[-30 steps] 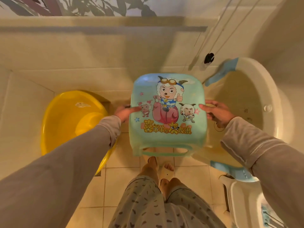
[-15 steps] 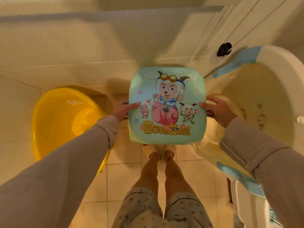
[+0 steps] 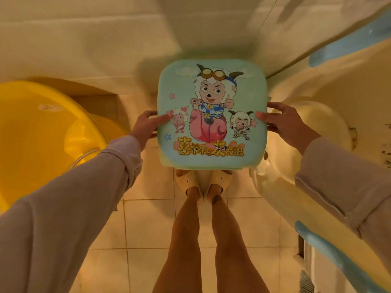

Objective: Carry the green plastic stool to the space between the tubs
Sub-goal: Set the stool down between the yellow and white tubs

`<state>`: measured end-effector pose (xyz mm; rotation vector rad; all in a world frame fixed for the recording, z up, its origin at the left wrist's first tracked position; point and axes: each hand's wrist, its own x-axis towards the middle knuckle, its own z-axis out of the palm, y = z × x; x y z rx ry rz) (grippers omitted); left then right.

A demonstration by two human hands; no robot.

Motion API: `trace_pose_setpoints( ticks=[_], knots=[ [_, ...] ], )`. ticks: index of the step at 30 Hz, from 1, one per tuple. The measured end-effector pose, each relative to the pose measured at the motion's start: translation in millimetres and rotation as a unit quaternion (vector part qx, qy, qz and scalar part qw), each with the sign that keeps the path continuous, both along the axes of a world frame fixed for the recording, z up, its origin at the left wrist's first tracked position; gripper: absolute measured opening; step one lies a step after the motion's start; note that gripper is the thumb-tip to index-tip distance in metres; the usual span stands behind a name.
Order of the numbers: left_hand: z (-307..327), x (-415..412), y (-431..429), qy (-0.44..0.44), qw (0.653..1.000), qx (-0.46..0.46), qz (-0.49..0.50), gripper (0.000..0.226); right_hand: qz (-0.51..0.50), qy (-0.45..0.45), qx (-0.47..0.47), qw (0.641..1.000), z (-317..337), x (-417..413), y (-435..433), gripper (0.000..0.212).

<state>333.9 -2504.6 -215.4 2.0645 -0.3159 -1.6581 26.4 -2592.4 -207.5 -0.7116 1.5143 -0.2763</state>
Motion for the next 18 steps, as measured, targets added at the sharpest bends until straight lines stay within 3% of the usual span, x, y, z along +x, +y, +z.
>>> trace_pose_setpoints(
  ticks=[8,18],
  knots=[
    [-46.1,-14.7,-2.1,-0.003,1.000,0.013,0.020,0.059,0.005,0.003,0.012,1.000,-41.6,-9.8,-8.1,0.056],
    [-49.2,-19.5,9.2,0.058,0.996,0.056,0.050,0.059,0.027,-0.002,0.031,0.999,-53.2,-22.8,1.7,0.062]
  ],
)
